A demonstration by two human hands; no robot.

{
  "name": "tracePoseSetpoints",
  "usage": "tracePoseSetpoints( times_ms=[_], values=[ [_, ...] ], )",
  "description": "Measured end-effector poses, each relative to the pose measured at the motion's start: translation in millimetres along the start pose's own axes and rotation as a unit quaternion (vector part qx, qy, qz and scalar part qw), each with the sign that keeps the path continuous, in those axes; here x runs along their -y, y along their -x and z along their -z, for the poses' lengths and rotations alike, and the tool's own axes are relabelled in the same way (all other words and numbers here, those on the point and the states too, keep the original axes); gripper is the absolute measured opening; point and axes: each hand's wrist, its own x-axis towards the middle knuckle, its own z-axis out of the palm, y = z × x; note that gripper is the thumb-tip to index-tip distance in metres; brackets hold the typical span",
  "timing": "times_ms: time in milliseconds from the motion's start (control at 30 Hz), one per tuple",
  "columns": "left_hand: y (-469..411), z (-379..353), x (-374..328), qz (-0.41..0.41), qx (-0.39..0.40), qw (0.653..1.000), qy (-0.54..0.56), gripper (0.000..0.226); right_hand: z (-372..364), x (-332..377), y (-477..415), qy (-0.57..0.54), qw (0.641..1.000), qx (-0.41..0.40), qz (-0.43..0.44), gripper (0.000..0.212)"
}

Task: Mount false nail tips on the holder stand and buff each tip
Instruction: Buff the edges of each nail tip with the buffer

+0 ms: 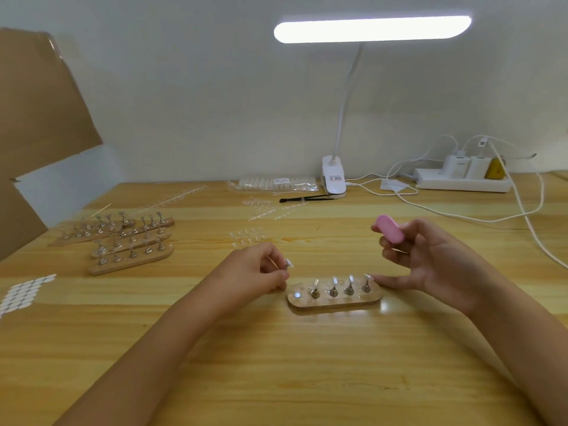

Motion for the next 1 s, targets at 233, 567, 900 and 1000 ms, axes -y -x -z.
tracePoseSetpoints(
  times_ms=[233, 567, 900, 1000],
  values=[
    [2, 5, -5, 0.014, 0.119, 0.993, 0.019, 0.007, 13, 7, 14, 0.043, 0.992, 0.096, -0.070, 0.031],
    [8, -13, -18, -0.055, -0.011, 0.951, 0.305, 0.013, -13, -5, 12, 0.037, 0.995, 0.057, 0.068, 0.027],
    [12, -25, -25, -0.021, 0.046, 0.878, 0.476, 0.023, -33, -9, 25, 0.056, 0.991, 0.065, 0.102, 0.048],
    [13, -24, -27, -0.018, 0.017, 0.880, 0.475, 0.028, -34, -8, 28, 0.076, 0.988, 0.068, 0.115, 0.044]
  ],
)
